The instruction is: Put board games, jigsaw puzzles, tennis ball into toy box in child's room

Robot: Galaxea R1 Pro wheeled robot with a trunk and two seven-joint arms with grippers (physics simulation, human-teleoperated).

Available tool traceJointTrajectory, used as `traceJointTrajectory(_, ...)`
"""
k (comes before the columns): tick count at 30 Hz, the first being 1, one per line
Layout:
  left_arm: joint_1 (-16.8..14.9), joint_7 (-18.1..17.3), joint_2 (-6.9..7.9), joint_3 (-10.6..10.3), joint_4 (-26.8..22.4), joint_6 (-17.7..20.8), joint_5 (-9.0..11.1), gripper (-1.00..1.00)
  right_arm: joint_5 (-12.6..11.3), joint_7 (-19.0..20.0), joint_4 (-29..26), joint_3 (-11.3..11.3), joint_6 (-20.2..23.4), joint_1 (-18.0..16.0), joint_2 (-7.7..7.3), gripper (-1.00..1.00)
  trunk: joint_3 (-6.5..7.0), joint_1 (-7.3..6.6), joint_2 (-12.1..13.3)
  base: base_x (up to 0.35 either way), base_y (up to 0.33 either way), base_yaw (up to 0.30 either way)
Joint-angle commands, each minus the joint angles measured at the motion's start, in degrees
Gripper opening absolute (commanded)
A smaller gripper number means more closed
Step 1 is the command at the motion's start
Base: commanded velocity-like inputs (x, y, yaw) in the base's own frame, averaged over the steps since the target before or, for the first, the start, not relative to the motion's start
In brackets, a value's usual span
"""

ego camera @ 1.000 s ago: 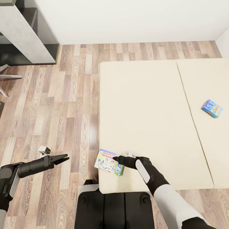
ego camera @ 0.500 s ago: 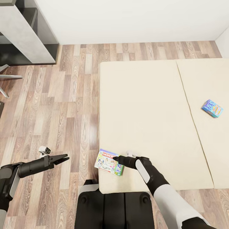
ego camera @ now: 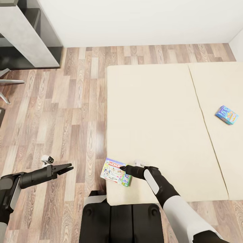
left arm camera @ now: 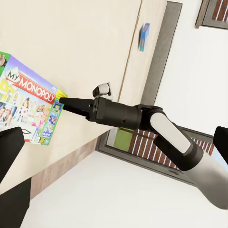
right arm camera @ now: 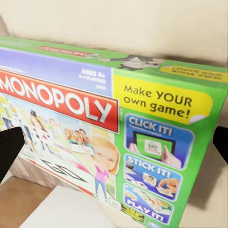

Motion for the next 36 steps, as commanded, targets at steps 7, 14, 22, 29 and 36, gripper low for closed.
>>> traceJointTrajectory(7, -0.01, -0.25, 0.02, 0.0, 0.0, 0.61, -0.05, 1.0, 0.06, 0.11, -0.05, -0.01, 0.24, -0.01, 0.03, 1.0, -0.06, 0.03, -0.09, 0.0, 0.024, 0.0)
traceJointTrajectory(14, -0.01, -0.25, 0.02, 0.0, 0.0, 0.61, -0.05, 1.0, 0.06, 0.11, -0.05, -0.01, 0.24, 0.03, 0.04, 1.0, -0.06, 0.03, -0.09, 0.0, 0.091, 0.0)
traceJointTrajectory(22, -0.01, -0.25, 0.02, 0.0, 0.0, 0.61, -0.05, 1.0, 0.06, 0.08, -0.05, -0.01, 0.24, 0.02, 0.01, 1.0, -0.06, 0.03, -0.09, 0.0, 0.05, 0.0)
traceJointTrajectory(29, -0.01, -0.25, 0.02, 0.0, 0.0, 0.61, -0.05, 1.0, 0.06, 0.1, -0.05, -0.01, 0.24, 0.03, 0.0, 1.0, -0.06, 0.03, -0.09, 0.0, 0.026, 0.0)
traceJointTrajectory(36, -0.01, -0.25, 0.02, 0.0, 0.0, 0.61, -0.05, 1.0, 0.08, 0.08, -0.05, -0.01, 0.24, 0.01, -0.03, 1.0, -0.06, 0.03, -0.09, 0.0, 0.002, 0.0)
